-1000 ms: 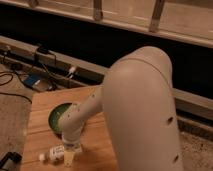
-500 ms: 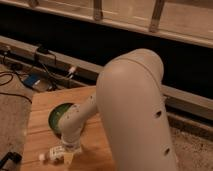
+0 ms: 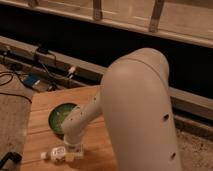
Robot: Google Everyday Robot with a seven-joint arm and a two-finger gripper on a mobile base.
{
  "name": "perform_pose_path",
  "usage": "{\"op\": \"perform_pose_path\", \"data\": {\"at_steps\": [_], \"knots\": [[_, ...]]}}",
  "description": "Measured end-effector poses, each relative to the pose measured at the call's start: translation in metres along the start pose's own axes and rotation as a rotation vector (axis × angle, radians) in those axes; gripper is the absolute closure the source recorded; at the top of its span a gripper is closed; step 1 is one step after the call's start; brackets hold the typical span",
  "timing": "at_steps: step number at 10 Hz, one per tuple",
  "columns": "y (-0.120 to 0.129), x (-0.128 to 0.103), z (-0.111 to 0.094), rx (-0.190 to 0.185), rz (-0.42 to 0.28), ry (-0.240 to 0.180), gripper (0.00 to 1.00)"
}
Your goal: Place the bottle in the ceramic bowl
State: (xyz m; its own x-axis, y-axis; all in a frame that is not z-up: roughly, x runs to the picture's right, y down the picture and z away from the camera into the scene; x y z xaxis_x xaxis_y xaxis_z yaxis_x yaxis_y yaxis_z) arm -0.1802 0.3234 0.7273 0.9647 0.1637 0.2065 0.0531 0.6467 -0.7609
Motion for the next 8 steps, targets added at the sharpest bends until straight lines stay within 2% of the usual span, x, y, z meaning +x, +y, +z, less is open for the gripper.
{"op": "perform_pose_path", "data": {"at_steps": [6, 8], "knots": [[0.013, 0.031, -0.043, 0.105, 0.105, 0.011, 0.93], [0.01, 0.036, -0.061, 0.132, 0.125, 0.028, 0.93]]}}
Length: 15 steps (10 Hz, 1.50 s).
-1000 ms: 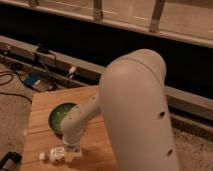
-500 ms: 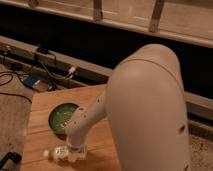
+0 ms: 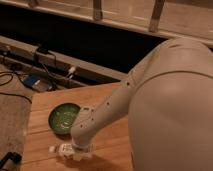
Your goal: Place the bottle in the ceramic bowl
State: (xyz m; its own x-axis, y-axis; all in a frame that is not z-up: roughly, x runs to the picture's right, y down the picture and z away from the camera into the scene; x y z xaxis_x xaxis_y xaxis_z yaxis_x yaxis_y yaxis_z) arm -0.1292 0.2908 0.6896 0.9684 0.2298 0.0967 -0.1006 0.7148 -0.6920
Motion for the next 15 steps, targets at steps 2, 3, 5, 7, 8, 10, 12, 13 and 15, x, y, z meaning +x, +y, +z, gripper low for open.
{"op": "perform_pose_path", "data": {"at_steps": [2, 3, 5, 7, 8, 10, 12, 13, 15], "knots": [[-0.025, 0.006, -0.014, 0.019, 0.003, 0.017, 0.93], [-0.042, 0.009, -0.022, 0.028, 0.002, 0.026, 0.93], [-0.08, 0.009, -0.037, 0.038, -0.013, 0.042, 0.93], [-0.116, 0.003, -0.048, 0.046, -0.032, 0.05, 0.93], [-0.132, -0.008, -0.049, 0.045, -0.053, 0.051, 0.93], [-0.164, -0.039, -0.046, 0.038, -0.11, 0.024, 0.93], [-0.189, -0.069, -0.033, 0.014, -0.162, -0.051, 0.92], [-0.193, -0.075, -0.029, 0.008, -0.174, -0.068, 0.88], [-0.196, -0.078, -0.029, 0.008, -0.178, -0.075, 0.71]]}}
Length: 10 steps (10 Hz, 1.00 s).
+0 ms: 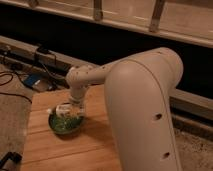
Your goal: Place the bottle in the ceramic bowl
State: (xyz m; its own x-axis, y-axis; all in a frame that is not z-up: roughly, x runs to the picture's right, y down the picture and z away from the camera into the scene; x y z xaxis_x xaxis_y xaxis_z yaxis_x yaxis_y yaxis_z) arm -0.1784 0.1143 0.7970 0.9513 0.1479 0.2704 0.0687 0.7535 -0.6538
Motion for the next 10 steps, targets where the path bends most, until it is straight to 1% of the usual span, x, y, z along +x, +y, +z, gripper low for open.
{"op": "perform_pose_path", "data": {"at_steps": [4, 5, 6, 10], "knots": [[0.0, 0.001, -0.0001, 0.0, 0.002, 0.0, 0.31], [0.0001, 0.0007, -0.0001, 0.0, 0.001, 0.0, 0.23], [0.0002, 0.0006, 0.0, 0.0, 0.001, 0.0, 0.2], [0.0004, 0.0005, 0.0001, -0.001, 0.001, -0.001, 0.2]]}}
